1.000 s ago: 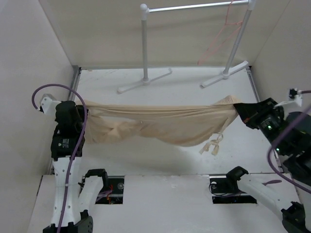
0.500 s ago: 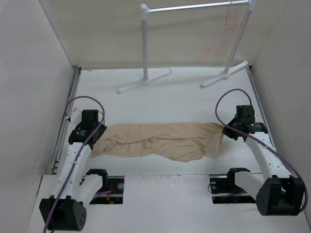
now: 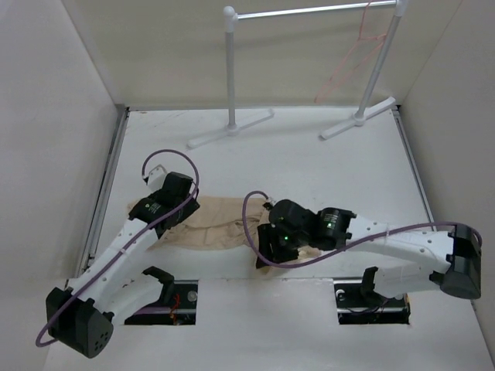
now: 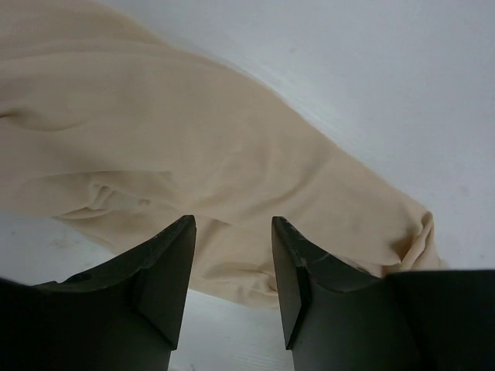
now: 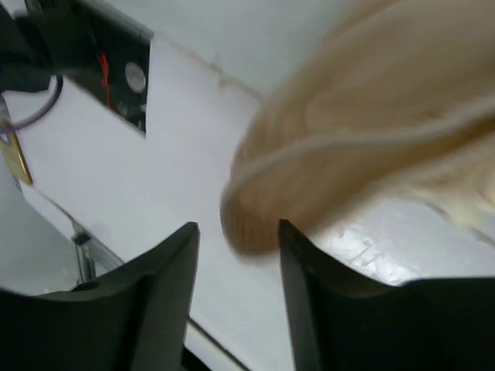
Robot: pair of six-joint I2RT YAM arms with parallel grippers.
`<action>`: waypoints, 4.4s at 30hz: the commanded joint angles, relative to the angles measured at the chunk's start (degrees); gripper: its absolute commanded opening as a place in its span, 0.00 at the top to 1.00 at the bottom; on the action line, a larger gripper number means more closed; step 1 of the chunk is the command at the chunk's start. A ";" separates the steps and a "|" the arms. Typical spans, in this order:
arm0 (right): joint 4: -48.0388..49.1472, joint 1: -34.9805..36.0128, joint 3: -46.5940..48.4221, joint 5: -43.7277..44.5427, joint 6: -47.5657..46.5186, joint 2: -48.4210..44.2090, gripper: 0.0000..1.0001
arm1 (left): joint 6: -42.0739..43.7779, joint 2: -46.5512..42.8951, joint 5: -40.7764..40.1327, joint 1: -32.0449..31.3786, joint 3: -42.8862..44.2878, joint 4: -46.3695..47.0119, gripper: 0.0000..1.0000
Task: Place the trousers on the hanger
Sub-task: Flatten out the trousers at the center of the board.
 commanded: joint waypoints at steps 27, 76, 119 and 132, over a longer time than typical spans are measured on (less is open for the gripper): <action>-2.99 -15.97 8.70 24.95 -10.43 19.71 0.30 | 0.74 23.39 5.16 -9.69 -1.24 18.93 0.59; 6.77 -47.04 -5.45 17.15 -6.64 -6.83 0.75 | 11.99 7.51 5.77 13.16 -4.04 7.69 0.56; 20.48 -74.48 18.62 -2.04 2.84 20.71 0.94 | 13.04 8.08 5.52 23.09 2.87 3.99 0.52; 16.96 -74.77 23.21 4.04 -6.04 25.26 0.91 | 7.78 -1.03 5.41 29.51 -5.98 -2.77 0.62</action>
